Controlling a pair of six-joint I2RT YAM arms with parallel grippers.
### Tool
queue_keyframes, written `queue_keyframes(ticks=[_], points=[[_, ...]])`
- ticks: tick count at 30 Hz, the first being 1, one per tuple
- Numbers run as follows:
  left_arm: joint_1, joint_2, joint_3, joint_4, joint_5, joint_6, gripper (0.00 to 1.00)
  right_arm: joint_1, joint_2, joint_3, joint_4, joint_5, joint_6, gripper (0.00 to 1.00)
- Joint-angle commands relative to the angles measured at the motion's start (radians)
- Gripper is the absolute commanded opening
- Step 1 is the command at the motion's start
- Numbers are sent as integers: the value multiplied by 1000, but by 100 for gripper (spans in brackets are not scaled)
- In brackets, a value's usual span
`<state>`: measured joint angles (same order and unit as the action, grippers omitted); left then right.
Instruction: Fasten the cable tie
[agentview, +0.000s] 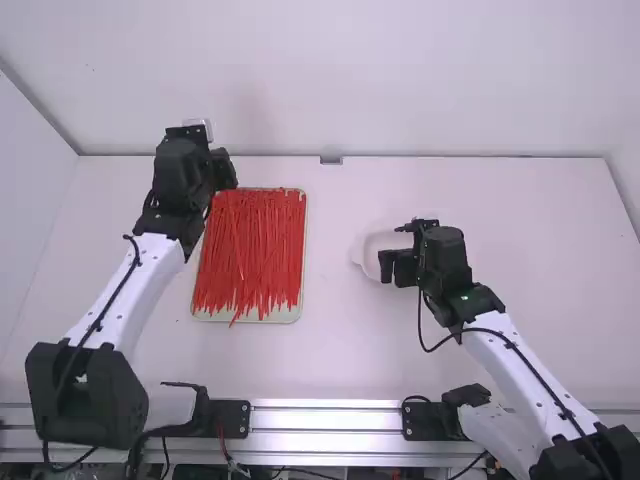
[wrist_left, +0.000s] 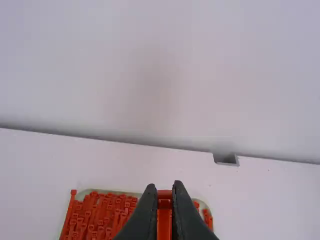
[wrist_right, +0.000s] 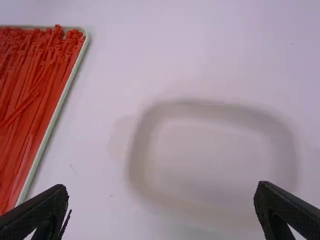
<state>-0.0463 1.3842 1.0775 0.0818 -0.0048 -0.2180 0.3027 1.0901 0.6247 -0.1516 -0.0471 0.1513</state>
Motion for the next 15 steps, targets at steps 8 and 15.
queue_keyframes(ticks=[8, 15], points=[[-6, -171, -275, 192, 138, -48, 2, 2, 2, 31, 121, -245, -24, 99], [-6, -180, -334, 275, 333, -109, 2, -1, 2, 31, 264, -455, 10, 99]])
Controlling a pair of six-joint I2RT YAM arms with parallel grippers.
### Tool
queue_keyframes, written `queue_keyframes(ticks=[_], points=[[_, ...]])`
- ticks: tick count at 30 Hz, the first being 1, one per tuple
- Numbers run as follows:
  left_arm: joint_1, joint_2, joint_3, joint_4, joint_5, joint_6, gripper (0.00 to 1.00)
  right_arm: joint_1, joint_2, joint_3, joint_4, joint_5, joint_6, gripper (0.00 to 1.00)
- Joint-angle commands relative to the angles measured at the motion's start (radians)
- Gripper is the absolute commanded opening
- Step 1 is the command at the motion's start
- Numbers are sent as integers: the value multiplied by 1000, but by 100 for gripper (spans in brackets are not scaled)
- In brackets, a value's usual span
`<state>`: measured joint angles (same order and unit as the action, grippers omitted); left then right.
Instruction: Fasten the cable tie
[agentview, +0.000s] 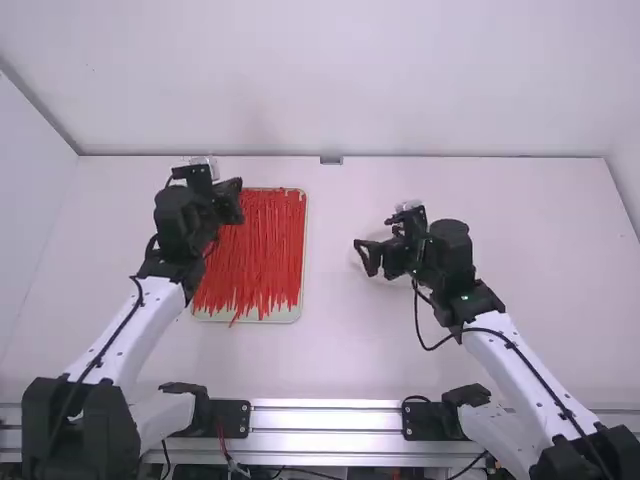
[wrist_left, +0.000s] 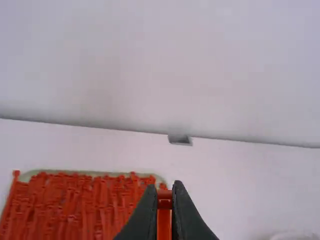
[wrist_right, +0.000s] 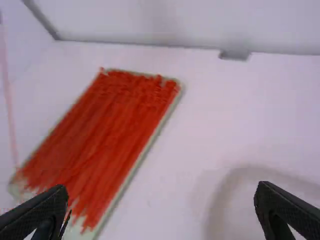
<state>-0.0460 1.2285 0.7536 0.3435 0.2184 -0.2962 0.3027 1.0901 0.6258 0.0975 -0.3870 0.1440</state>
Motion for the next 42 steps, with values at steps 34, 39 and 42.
queue_keyframes(ticks=[34, 39, 42], points=[[-322, -24, -12, 340, 212, -161, 2, 288, 16, 30, 360, 134, 97, 78], [-341, -24, -12, 378, 249, -184, 2, 273, 16, 30, 364, 134, 121, 67], [-342, -24, -12, 385, 249, -187, 2, 273, 16, 30, 364, 134, 122, 61]])
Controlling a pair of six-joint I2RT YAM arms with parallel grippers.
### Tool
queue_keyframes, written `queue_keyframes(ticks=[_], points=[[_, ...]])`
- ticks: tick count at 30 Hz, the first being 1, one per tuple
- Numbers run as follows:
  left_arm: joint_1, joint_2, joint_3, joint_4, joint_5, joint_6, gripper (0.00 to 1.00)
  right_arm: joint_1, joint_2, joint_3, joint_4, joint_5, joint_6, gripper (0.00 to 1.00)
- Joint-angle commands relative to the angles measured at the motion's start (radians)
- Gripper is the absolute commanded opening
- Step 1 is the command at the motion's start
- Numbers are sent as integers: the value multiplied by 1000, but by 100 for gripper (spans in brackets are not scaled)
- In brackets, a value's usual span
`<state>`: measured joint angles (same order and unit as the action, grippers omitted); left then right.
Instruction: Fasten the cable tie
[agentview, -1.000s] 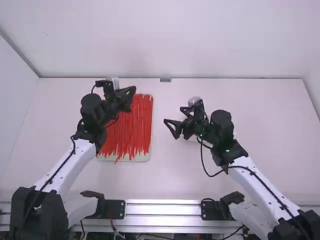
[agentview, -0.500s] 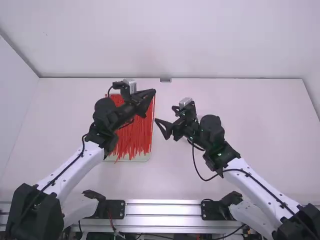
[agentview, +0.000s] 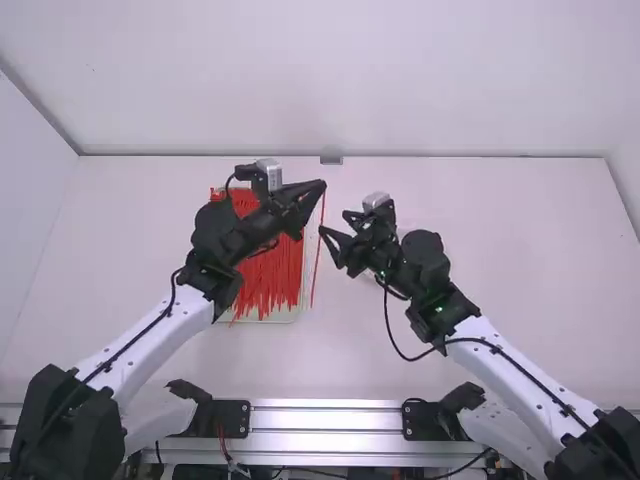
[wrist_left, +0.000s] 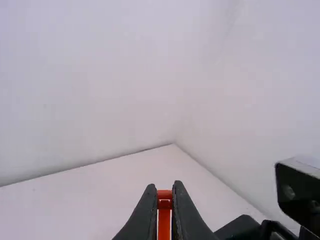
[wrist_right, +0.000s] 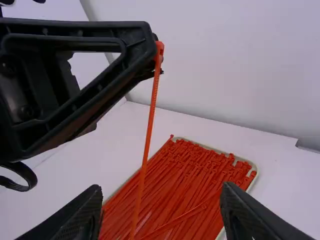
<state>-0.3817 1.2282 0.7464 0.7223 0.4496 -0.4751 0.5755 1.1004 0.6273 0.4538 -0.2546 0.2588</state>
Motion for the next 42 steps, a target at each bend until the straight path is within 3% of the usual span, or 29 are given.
queue_keyframes(ticks=[1, 9, 16, 34, 42], points=[[-9, -24, -5, 11, 23, -8, 2, 2, 5, 29, 7, 2, 6, 60], [-12, -24, -5, 26, 34, -30, 2, 1, 5, 29, 15, 2, 7, 52], [-12, -24, -5, 24, 42, -35, 2, 1, 5, 29, 23, -10, 7, 39], [-13, -24, -5, 56, 89, -81, 2, 1, 5, 29, 41, -33, 36, 44], [-16, -24, -5, 61, 90, -106, 2, 2, 5, 29, 45, -36, 38, 36]])
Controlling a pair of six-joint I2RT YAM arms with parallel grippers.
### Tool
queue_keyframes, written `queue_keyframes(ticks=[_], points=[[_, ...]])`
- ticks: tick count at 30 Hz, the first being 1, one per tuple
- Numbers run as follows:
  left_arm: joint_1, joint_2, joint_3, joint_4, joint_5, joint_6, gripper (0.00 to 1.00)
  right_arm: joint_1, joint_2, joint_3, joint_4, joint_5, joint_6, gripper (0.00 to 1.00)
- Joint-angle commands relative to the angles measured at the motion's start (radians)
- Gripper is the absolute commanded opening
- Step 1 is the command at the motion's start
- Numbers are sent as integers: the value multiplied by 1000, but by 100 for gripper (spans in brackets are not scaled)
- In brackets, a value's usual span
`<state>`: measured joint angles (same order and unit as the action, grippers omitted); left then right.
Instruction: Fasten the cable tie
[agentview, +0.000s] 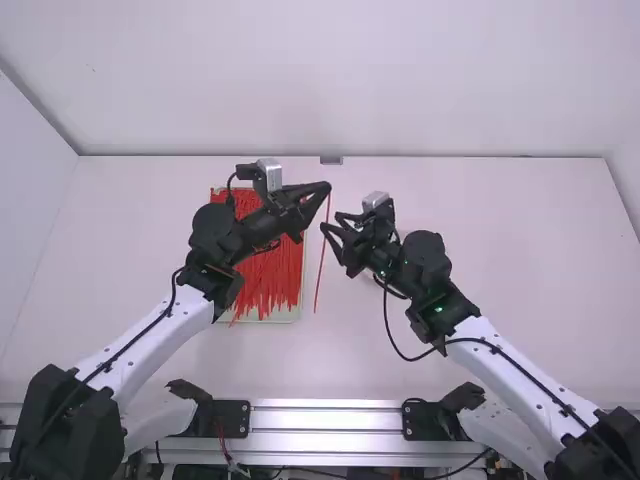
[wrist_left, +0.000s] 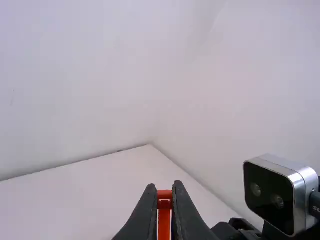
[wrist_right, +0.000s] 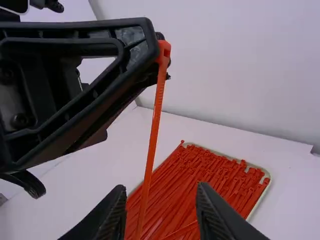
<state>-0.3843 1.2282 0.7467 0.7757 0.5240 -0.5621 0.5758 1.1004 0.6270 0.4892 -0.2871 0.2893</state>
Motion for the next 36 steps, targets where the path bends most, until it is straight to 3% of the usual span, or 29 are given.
queue_keyframes(ticks=[1, 8, 11, 17, 21, 23, 27, 29, 36], points=[[-18, -24, -6, 8, 14, -18, 2, 2, 5, 29, 10, -3, 13, 34], [-35, -24, -6, 5, -13, -18, 2, 2, 5, 29, 9, -4, 21, 17], [-30, -24, -6, 1, -19, -18, 2, 2, 5, 29, 8, -4, 22, 2], [-32, -24, -6, -8, -45, 8, 3, 1, 5, 29, 1, -3, 21, 0], [-25, -24, -6, -18, -62, 14, 22, 0, 5, 29, 2, -4, 13, 0], [-27, -24, -6, -19, -64, 59, 44, -13, -2, 29, -3, -8, 1, 0], [6, -24, -5, -31, -60, 65, 73, -65, -26, 29, -28, -74, -2, 0], [33, -24, -5, -30, -29, 64, 80, -97, -39, 29, -39, -116, -10, 0], [185, -22, 39, -23, 193, 66, 86, -253, -82, 29, -54, -325, -10, 0]])
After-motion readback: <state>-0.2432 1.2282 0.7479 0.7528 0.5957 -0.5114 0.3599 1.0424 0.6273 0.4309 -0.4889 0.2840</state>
